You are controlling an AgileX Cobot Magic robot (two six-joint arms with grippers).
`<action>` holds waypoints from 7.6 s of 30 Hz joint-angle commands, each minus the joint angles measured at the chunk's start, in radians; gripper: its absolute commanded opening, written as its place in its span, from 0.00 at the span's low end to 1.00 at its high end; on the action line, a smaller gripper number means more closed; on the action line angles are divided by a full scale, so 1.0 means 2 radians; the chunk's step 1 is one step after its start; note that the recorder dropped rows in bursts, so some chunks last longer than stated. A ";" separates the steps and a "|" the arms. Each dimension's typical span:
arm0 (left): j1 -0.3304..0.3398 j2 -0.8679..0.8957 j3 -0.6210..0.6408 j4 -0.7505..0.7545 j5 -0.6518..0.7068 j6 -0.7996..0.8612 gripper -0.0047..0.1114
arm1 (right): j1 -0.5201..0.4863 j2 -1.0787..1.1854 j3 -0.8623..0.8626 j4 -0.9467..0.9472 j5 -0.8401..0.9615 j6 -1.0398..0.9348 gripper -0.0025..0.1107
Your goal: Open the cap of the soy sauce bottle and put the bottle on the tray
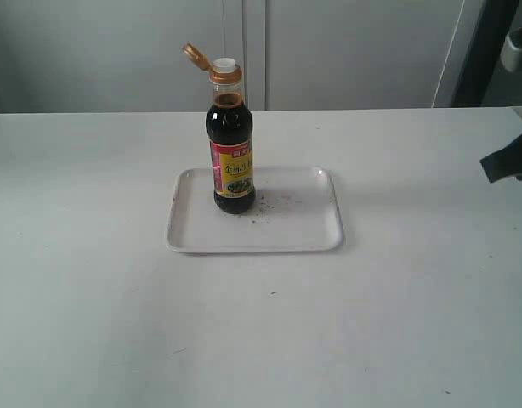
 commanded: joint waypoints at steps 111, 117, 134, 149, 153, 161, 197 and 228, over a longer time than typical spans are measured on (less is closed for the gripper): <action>-0.042 -0.620 0.645 -0.002 -0.304 -0.131 0.04 | -0.003 -0.444 0.299 0.057 -0.318 0.025 0.02; -0.039 -0.620 0.645 -0.004 -0.300 -0.131 0.04 | -0.003 -0.444 0.299 0.057 -0.318 0.025 0.02; -0.039 -0.620 0.645 -0.004 -0.300 -0.131 0.04 | -0.003 -0.444 0.299 0.057 -0.318 0.028 0.02; -0.039 -0.620 0.645 -0.004 -0.299 -0.131 0.04 | -0.003 -0.444 0.299 0.056 -0.318 0.022 0.02; -0.039 -0.620 0.645 -0.004 -0.299 -0.131 0.04 | -0.003 -0.444 0.299 0.056 -0.318 0.022 0.02; -0.039 -0.620 0.645 -0.004 -0.299 -0.131 0.04 | -0.003 -0.444 0.299 0.056 -0.318 0.022 0.02; -0.039 -0.620 0.645 -0.004 -0.299 -0.130 0.04 | -0.003 -0.613 0.429 -0.039 -0.234 0.142 0.02; -0.039 -0.620 0.645 -0.004 -0.299 -0.130 0.04 | -0.003 -0.618 0.502 -0.056 -0.252 0.153 0.02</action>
